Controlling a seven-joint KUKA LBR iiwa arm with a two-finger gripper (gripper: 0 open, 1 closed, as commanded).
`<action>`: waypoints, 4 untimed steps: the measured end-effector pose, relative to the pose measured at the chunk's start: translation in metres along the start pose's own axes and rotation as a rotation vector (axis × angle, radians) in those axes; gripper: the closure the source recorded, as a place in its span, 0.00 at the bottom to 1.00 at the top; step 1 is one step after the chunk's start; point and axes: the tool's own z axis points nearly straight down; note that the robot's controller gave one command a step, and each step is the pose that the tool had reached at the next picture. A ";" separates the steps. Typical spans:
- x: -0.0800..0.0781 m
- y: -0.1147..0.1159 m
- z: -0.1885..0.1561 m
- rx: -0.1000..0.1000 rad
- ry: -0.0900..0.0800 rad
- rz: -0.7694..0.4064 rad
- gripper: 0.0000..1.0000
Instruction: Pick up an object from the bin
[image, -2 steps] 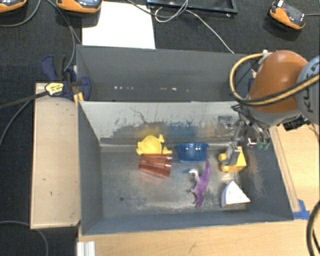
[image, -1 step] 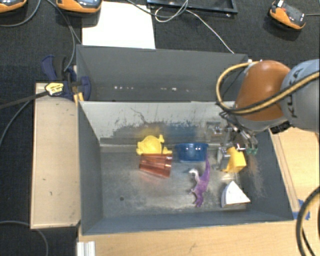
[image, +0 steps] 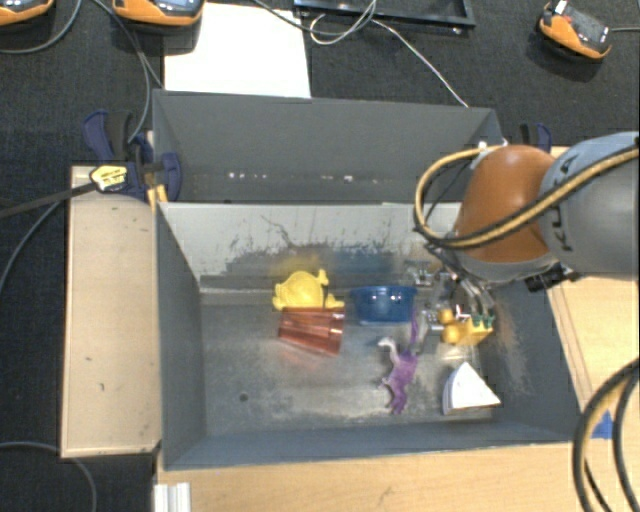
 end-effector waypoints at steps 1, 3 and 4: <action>-0.002 0.020 0.032 0.001 -0.004 0.134 1.00; 0.047 -0.022 0.027 0.001 -0.007 -0.045 1.00; 0.047 -0.022 0.027 0.001 -0.006 -0.046 1.00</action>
Offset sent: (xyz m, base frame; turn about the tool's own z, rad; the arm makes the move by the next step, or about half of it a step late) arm 0.0000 0.0000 0.0000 0.0000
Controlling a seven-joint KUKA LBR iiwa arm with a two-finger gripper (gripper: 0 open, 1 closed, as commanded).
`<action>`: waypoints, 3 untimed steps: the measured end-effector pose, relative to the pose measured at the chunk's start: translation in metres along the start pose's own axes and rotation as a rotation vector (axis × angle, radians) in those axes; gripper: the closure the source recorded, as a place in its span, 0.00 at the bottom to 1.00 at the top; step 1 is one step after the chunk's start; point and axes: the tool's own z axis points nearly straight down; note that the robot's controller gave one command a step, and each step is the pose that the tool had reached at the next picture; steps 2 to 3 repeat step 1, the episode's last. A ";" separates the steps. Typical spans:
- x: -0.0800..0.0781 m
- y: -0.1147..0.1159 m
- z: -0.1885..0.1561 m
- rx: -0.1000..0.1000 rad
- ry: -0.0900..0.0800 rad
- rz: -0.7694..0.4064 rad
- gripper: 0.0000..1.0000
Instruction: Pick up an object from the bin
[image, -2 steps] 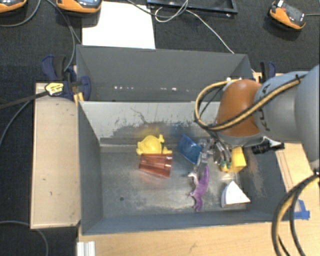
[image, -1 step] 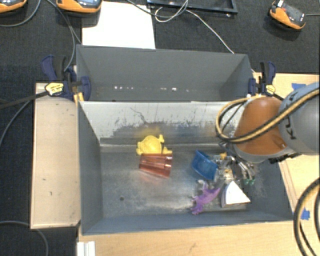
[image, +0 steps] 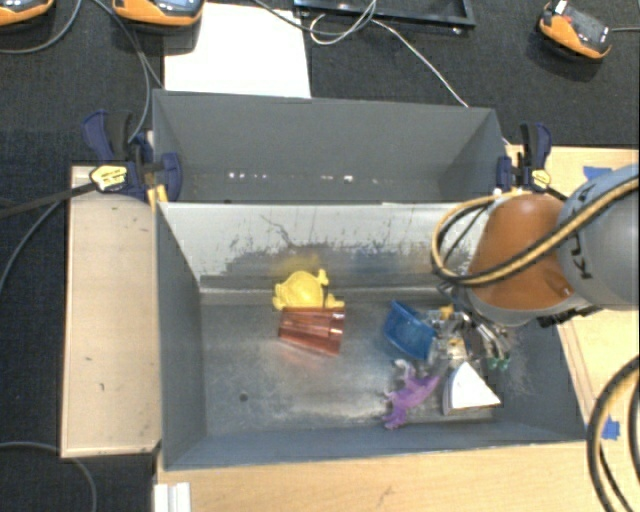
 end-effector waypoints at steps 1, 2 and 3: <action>-0.005 -0.001 -0.166 0.001 -0.011 0.035 1.00; -0.005 -0.001 -0.166 0.001 -0.011 0.035 1.00; -0.005 -0.001 -0.166 0.001 -0.011 0.035 1.00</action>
Offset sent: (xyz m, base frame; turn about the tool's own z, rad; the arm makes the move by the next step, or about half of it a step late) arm 0.0000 0.0000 0.0000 0.0000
